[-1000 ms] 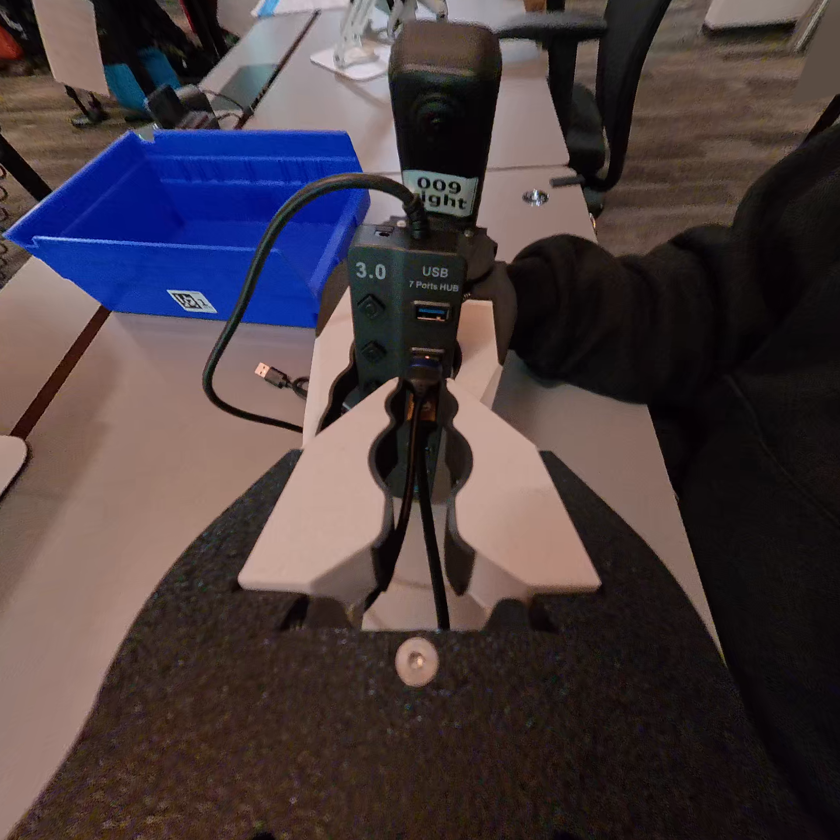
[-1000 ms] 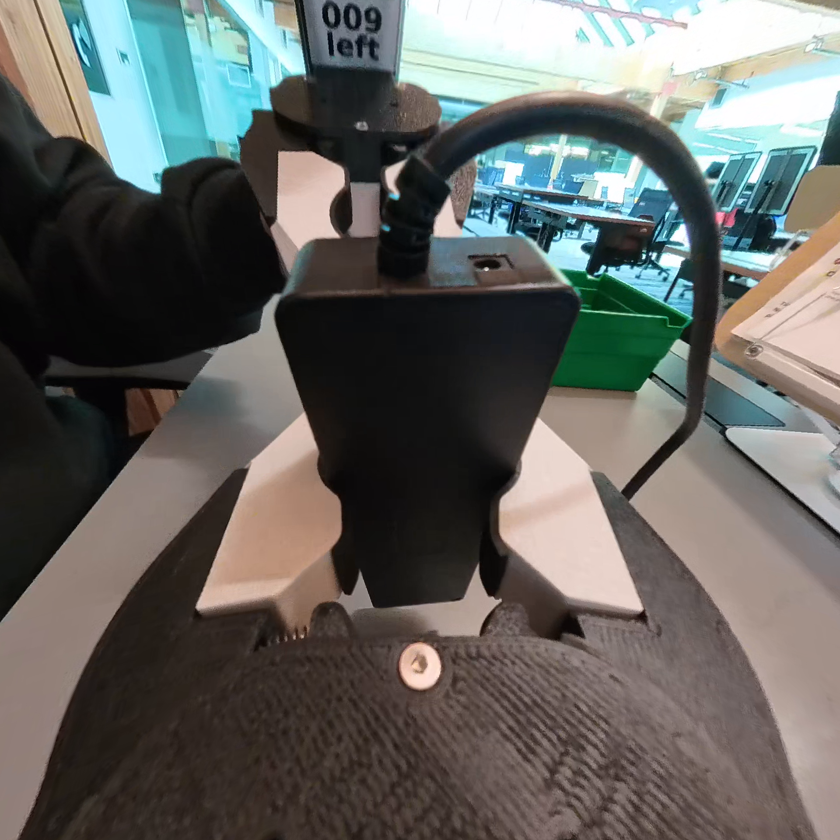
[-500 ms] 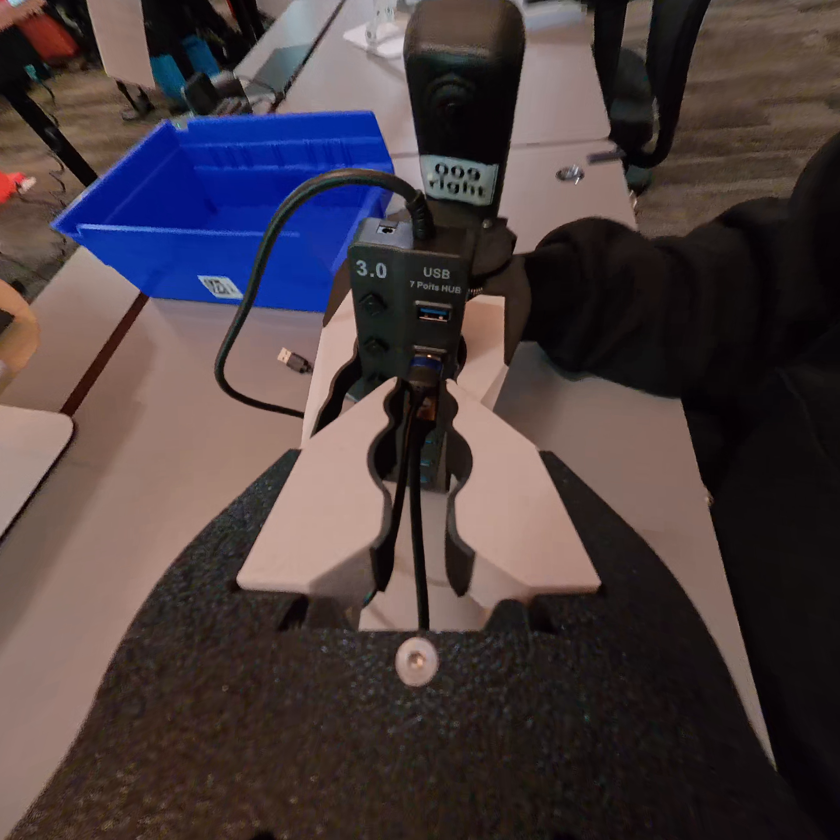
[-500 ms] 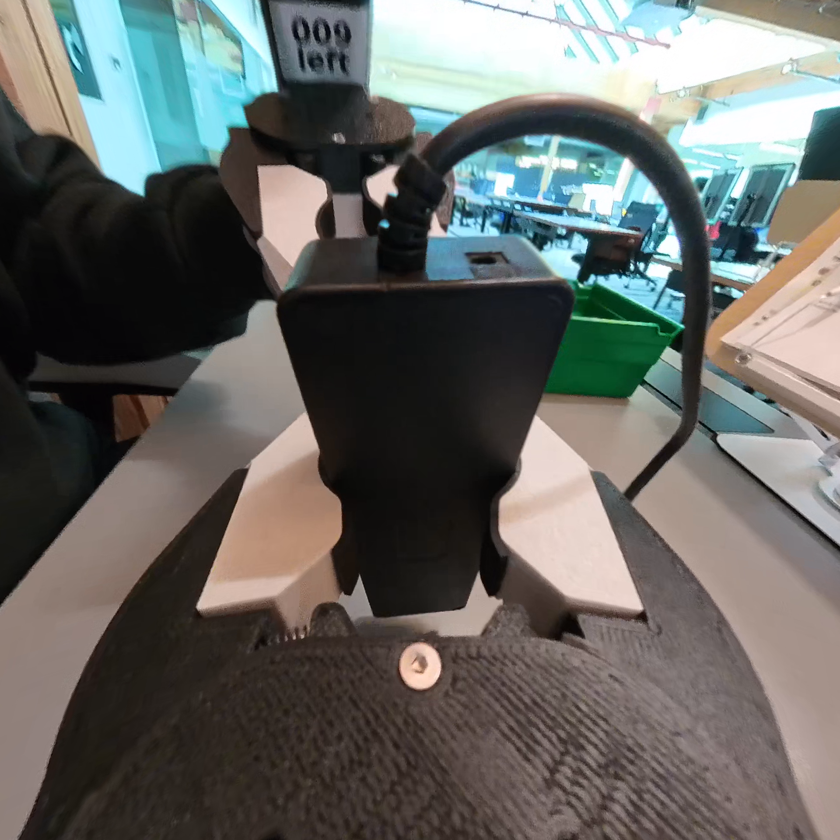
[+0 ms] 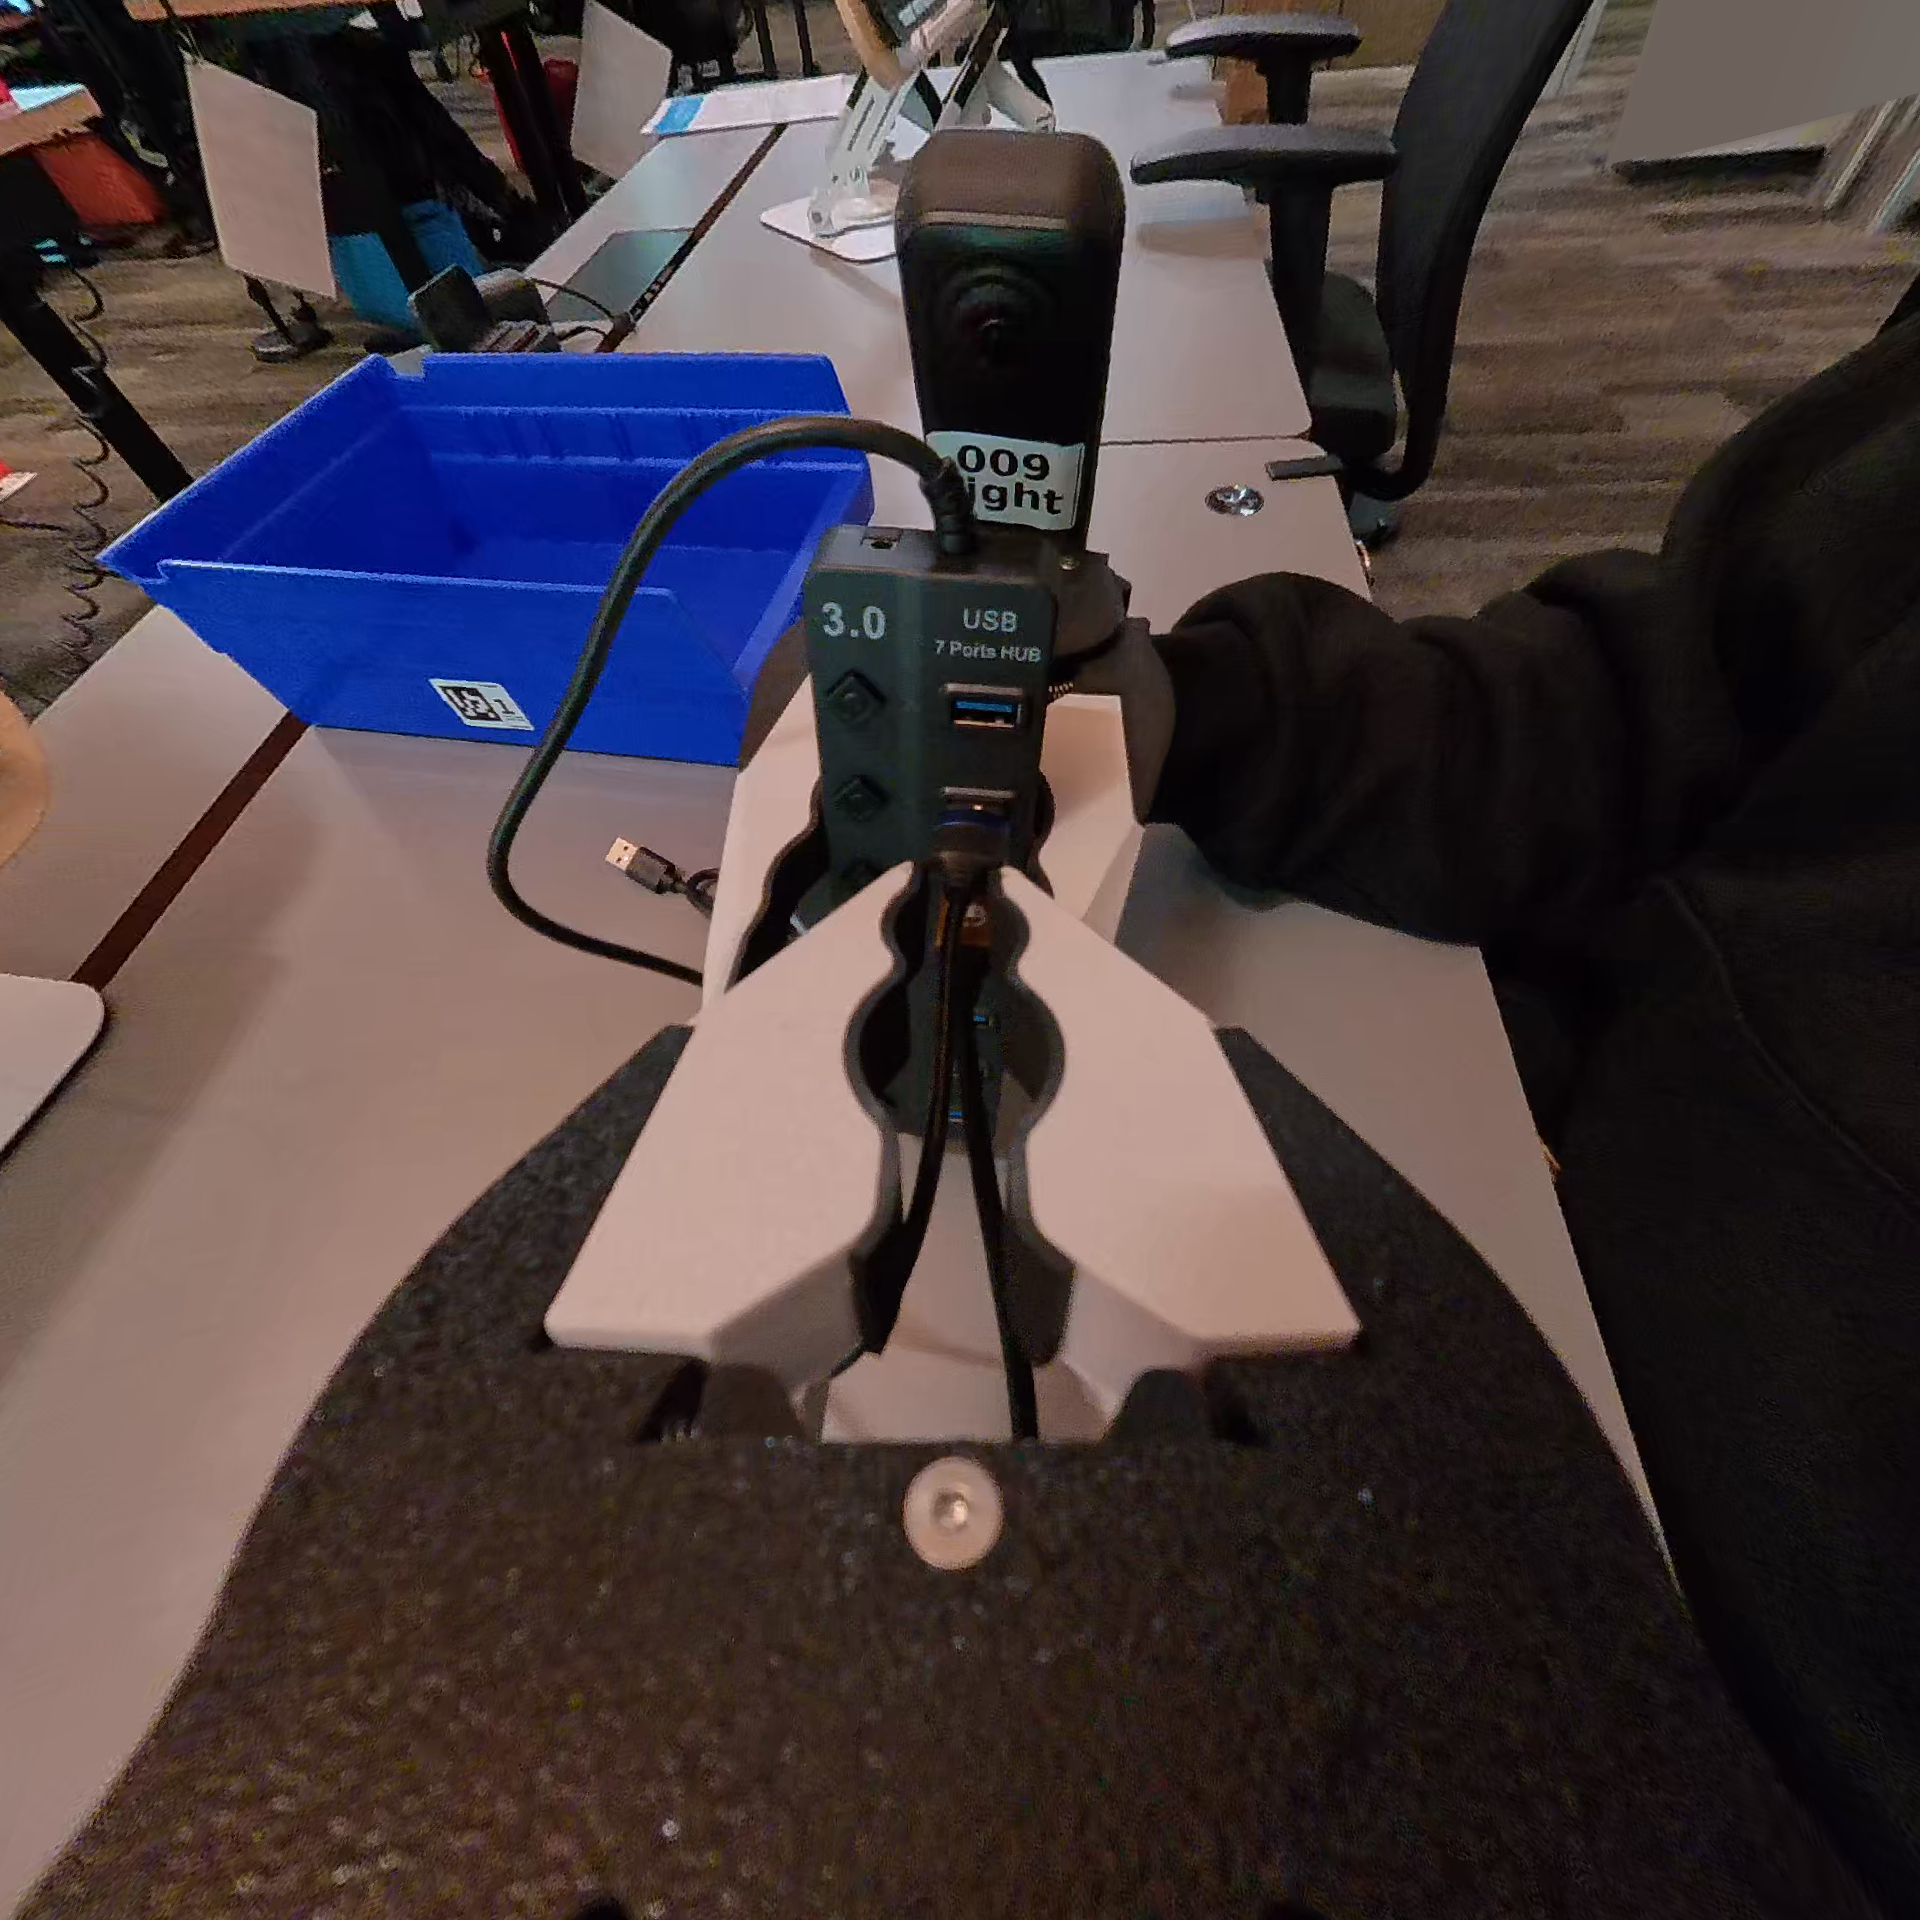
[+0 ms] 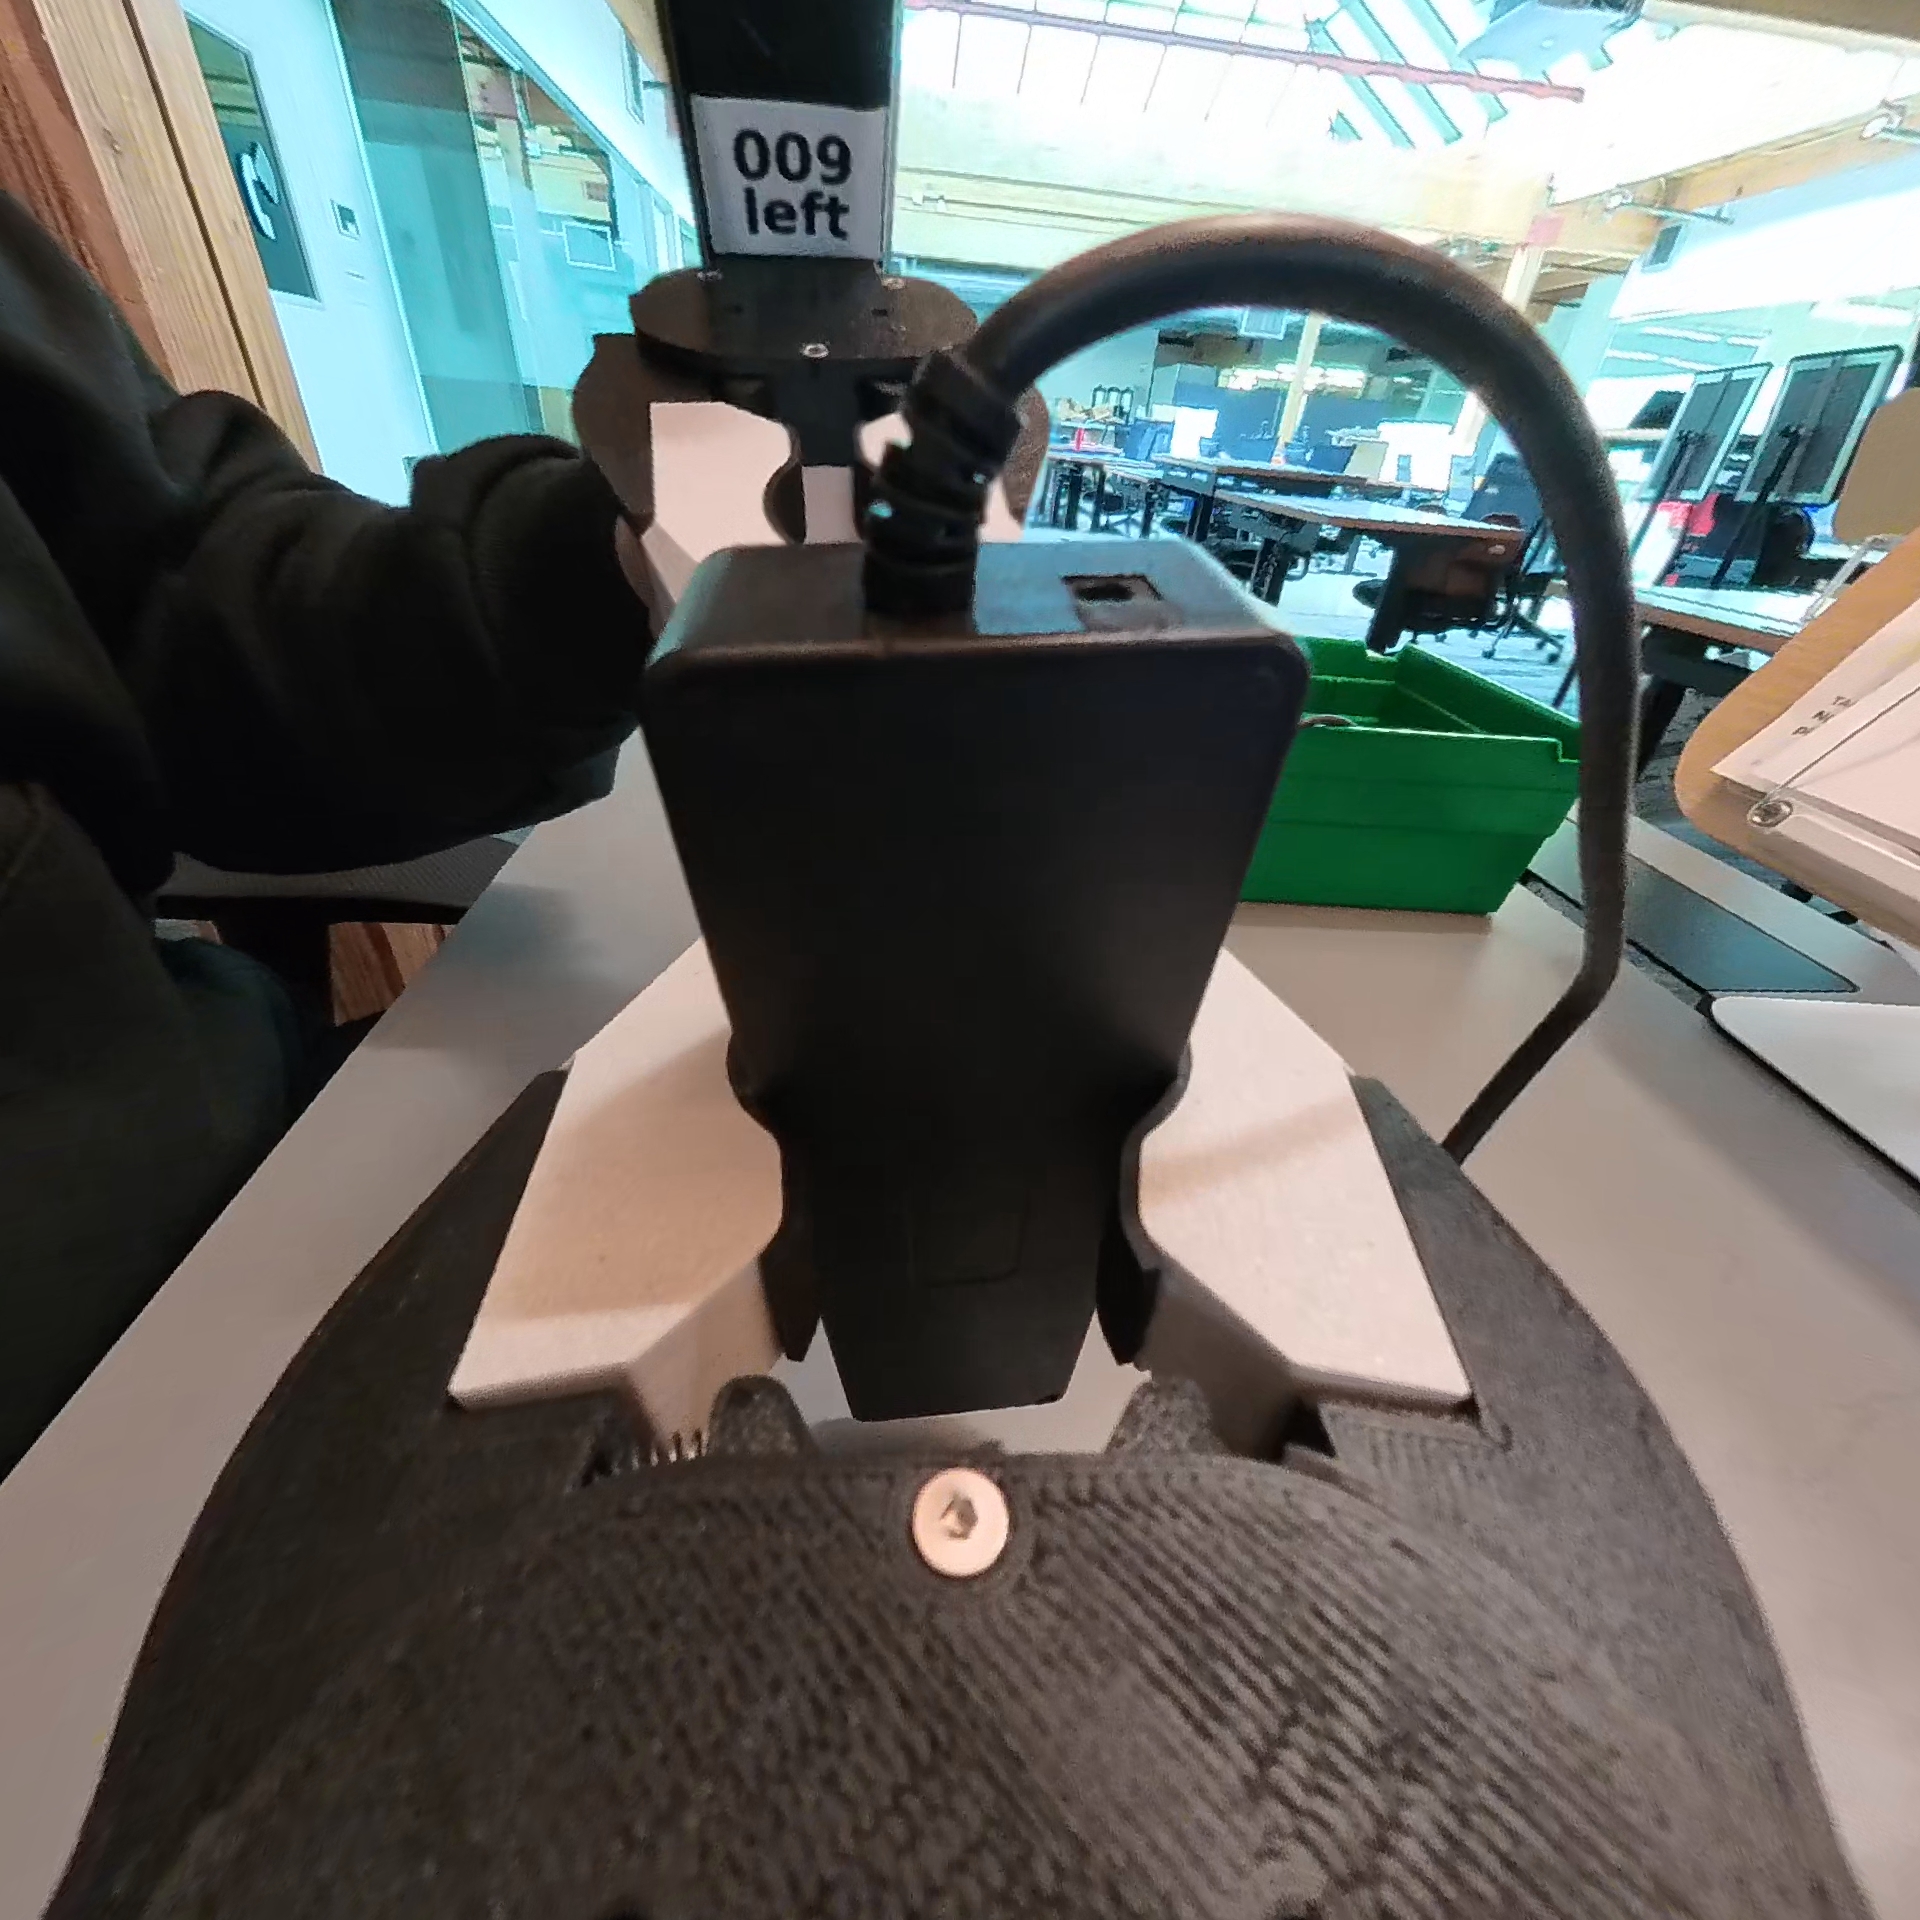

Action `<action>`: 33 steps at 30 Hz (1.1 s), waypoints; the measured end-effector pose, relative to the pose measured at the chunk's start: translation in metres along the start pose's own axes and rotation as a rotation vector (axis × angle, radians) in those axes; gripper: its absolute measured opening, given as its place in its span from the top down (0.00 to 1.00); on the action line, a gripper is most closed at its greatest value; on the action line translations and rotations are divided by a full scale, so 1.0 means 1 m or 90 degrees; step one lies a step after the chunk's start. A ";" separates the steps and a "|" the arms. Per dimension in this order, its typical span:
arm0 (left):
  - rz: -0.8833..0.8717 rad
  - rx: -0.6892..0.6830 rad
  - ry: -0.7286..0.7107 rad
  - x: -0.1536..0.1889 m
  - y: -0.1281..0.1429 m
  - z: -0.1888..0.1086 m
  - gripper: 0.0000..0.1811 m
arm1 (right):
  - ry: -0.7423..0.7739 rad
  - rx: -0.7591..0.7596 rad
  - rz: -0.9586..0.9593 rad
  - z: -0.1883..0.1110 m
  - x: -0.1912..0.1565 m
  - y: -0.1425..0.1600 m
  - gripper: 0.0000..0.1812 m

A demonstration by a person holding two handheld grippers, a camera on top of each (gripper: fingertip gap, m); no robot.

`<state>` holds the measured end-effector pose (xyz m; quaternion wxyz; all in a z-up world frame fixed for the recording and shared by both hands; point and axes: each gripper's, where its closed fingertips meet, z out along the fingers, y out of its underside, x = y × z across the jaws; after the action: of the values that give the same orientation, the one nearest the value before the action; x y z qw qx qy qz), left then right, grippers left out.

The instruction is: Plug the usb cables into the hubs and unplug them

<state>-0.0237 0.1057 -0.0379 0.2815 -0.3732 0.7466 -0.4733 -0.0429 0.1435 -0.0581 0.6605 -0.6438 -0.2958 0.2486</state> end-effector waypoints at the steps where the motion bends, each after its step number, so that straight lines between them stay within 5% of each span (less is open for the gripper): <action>1: -0.003 0.003 0.002 0.000 0.000 0.000 0.98 | 0.002 -0.001 0.003 0.000 0.001 0.000 0.64; 16: 0.088 -0.093 -0.061 -0.005 0.012 0.002 0.98 | 0.009 -0.037 0.022 0.004 0.004 0.012 0.64; 25: 0.061 -0.099 -0.022 -0.002 0.015 0.002 0.98 | -0.013 -0.038 0.014 0.007 -0.002 0.015 0.65; 33: 0.025 0.014 -0.129 -0.011 -0.008 -0.011 0.93 | 0.068 0.019 -0.053 -0.005 0.014 -0.007 0.64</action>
<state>-0.0235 0.1183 -0.0252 0.3690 -0.4014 0.7162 -0.4355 -0.0303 0.1499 -0.0503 0.6945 -0.6335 -0.2828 0.1907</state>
